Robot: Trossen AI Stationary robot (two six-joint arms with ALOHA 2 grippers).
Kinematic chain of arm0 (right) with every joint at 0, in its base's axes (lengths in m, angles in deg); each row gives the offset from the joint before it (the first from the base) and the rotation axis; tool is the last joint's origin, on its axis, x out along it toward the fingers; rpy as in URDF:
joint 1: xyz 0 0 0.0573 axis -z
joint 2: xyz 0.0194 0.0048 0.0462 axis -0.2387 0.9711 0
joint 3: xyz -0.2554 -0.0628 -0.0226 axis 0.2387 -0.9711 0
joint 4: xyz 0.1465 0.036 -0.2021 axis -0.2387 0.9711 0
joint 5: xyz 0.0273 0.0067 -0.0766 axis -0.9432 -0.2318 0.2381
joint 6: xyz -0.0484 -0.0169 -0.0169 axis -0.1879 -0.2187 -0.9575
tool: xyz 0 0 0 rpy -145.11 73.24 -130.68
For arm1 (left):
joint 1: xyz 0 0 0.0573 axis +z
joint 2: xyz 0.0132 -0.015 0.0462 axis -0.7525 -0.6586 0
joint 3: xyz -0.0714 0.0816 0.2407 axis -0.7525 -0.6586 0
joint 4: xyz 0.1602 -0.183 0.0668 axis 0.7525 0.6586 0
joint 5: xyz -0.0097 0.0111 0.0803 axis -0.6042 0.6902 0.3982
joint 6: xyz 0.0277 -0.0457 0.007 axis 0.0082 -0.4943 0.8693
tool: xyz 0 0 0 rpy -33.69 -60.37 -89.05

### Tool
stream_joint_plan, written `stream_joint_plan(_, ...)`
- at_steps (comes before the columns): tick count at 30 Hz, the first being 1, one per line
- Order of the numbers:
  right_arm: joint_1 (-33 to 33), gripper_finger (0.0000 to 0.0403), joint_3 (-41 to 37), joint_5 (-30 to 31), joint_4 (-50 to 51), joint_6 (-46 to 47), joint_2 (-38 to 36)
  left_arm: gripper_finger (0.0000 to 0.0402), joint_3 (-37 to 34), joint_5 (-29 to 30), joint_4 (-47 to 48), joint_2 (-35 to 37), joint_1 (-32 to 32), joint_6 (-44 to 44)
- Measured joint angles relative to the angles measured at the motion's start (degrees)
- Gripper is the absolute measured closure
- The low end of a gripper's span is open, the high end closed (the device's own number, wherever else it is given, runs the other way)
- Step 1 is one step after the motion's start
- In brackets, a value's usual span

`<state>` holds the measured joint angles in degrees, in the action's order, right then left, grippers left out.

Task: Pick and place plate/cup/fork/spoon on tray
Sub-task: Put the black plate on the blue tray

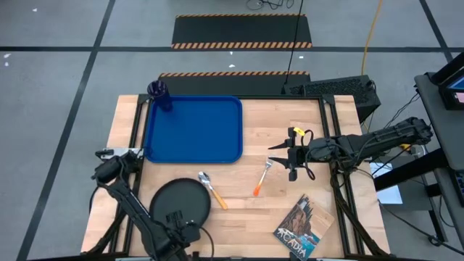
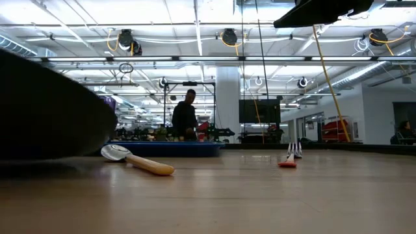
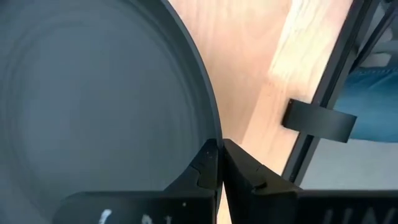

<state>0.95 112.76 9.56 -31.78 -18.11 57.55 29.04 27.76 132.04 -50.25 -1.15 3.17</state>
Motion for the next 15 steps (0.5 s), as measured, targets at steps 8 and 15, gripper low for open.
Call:
stream_joint_plan(8,0.0,0.0257,0.0,0.0,0.04,-0.02,0.0,0.0396,7.86,0.3,9.88,0.08,3.29,9.47)
stream_joint_plan(15,0.0,0.0257,-0.01,0.0,0.07,0.23,0.0,0.0396,11.86,4.52,17.69,0.16,6.78,20.08)
